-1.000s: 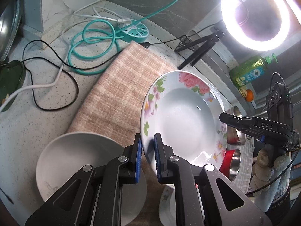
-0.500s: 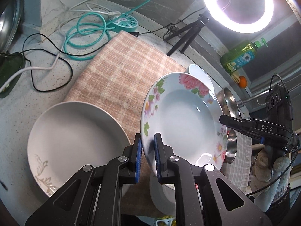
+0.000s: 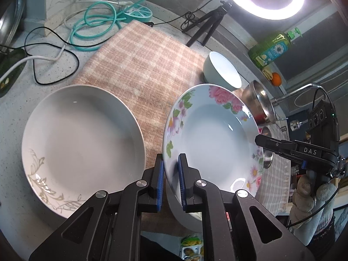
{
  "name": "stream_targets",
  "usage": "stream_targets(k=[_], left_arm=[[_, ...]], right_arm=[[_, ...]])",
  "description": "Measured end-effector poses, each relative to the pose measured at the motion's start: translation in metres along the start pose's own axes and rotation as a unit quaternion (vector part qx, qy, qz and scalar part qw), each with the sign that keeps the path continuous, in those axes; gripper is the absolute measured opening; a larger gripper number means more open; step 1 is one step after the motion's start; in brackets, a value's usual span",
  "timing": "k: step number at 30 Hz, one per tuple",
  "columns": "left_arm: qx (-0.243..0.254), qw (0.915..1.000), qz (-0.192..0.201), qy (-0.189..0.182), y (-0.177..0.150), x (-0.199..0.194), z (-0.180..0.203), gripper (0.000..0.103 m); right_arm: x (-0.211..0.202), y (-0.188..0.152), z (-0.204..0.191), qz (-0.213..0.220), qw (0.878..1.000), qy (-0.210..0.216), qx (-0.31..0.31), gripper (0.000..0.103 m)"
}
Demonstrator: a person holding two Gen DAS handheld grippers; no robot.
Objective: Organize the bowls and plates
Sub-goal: 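Lower the rose-rimmed plate onto the pink-flower plate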
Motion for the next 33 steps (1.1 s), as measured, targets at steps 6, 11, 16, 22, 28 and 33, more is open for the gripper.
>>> stream_targets(k=[6,11,16,22,28,33], left_arm=[[0.010,0.9999,-0.013,-0.003,-0.011,0.010,0.011,0.011],[0.017,0.9995,-0.024,-0.010,-0.021,0.021,0.022,0.011],[0.021,0.9991,-0.034,-0.012,-0.029,0.030,0.029,0.011],[0.027,0.9989,-0.037,-0.004,-0.031,0.033,0.031,0.011],[0.029,0.9988,-0.040,0.005,-0.033,0.037,0.029,0.011],[0.031,0.9985,-0.044,0.008,-0.035,0.041,0.029,0.011]], right_arm=[[-0.003,-0.013,0.022,0.001,1.000,-0.003,0.014,0.012],[-0.006,-0.021,0.043,0.006,1.000,-0.002,0.030,0.013],[-0.008,-0.029,0.058,0.009,0.999,-0.007,0.035,0.012],[-0.007,-0.034,0.064,0.016,0.999,-0.012,0.030,0.012],[0.000,-0.039,0.069,0.009,1.000,-0.016,0.024,0.012],[0.003,-0.040,0.074,0.005,1.000,-0.019,0.024,0.013]])
Point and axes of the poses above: each gripper's, at about its wrist camera, not at the fingertips, and x roughly the way its jaws point, z to its right, y to its top, the point moved 9 cm from there along x, roughly the way its jaws point, and after that the axes turned 12 degrees about x, right-handed, at the moved point
